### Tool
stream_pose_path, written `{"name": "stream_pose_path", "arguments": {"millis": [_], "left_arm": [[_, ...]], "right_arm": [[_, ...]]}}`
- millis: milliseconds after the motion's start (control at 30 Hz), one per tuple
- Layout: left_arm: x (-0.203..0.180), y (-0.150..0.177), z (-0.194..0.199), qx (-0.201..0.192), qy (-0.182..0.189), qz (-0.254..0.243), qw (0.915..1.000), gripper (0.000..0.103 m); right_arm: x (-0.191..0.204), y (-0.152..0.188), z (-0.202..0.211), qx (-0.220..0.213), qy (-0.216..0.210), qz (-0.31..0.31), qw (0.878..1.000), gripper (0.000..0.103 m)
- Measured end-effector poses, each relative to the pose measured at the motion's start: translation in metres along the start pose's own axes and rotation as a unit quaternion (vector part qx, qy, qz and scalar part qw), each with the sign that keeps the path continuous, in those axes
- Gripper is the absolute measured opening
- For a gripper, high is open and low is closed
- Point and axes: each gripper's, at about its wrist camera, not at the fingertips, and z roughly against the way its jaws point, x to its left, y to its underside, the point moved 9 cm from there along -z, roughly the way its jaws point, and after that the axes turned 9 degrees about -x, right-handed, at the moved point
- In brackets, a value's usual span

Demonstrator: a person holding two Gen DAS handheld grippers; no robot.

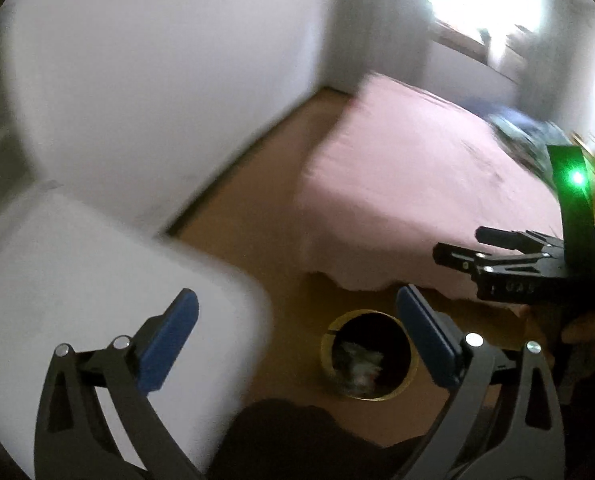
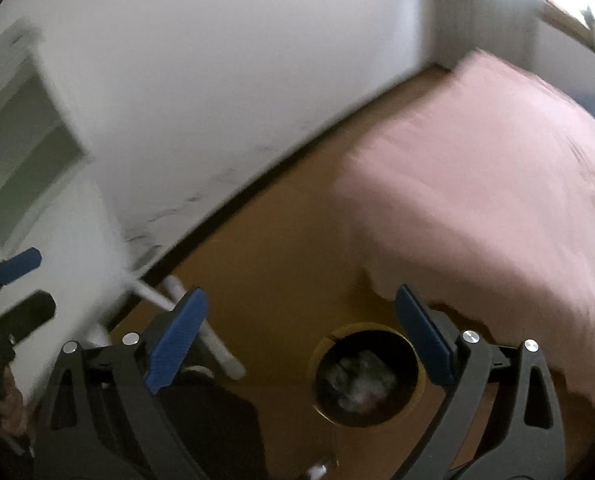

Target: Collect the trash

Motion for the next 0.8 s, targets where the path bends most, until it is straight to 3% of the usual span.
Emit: {"name": "stream_pose_path", "arguments": {"millis": [133, 233, 367, 433, 533, 600, 700, 800], "left_arm": [[0.095, 0.008, 0.067, -0.023, -0.103, 0.067, 0.9921, 0.096], [0.160, 0.031, 0.125, -0.032, -0.183, 0.110, 0.9763, 0.096], [0.230, 0.074, 0.203, -0.045, -0.287, 0.167, 0.9423, 0.096], [0.258, 0.099, 0.239, -0.048, -0.332, 0.198, 0.9211, 0.096], [0.283, 0.132, 0.276, -0.048, -0.381, 0.230, 0.8941, 0.096], [0.298, 0.147, 0.293, -0.046, -0.399, 0.241, 0.8833, 0.096], [0.304, 0.156, 0.313, -0.050, -0.419, 0.249, 0.8714, 0.096], [0.302, 0.160, 0.324, -0.053, -0.423, 0.253, 0.8684, 0.096]], "right_arm": [[0.116, -0.024, -0.010, -0.014, -0.089, 0.076, 0.993, 0.093], [0.204, -0.027, -0.007, -0.023, -0.155, 0.129, 0.979, 0.093], [0.312, -0.010, 0.001, -0.021, -0.230, 0.195, 0.953, 0.093], [0.348, 0.001, 0.004, -0.017, -0.253, 0.216, 0.943, 0.093], [0.397, 0.021, 0.012, -0.008, -0.287, 0.240, 0.927, 0.093], [0.424, 0.030, 0.017, -0.008, -0.303, 0.256, 0.918, 0.093], [0.446, 0.036, 0.023, -0.013, -0.315, 0.267, 0.910, 0.093], [0.454, 0.043, 0.036, -0.023, -0.327, 0.274, 0.904, 0.093]]}}
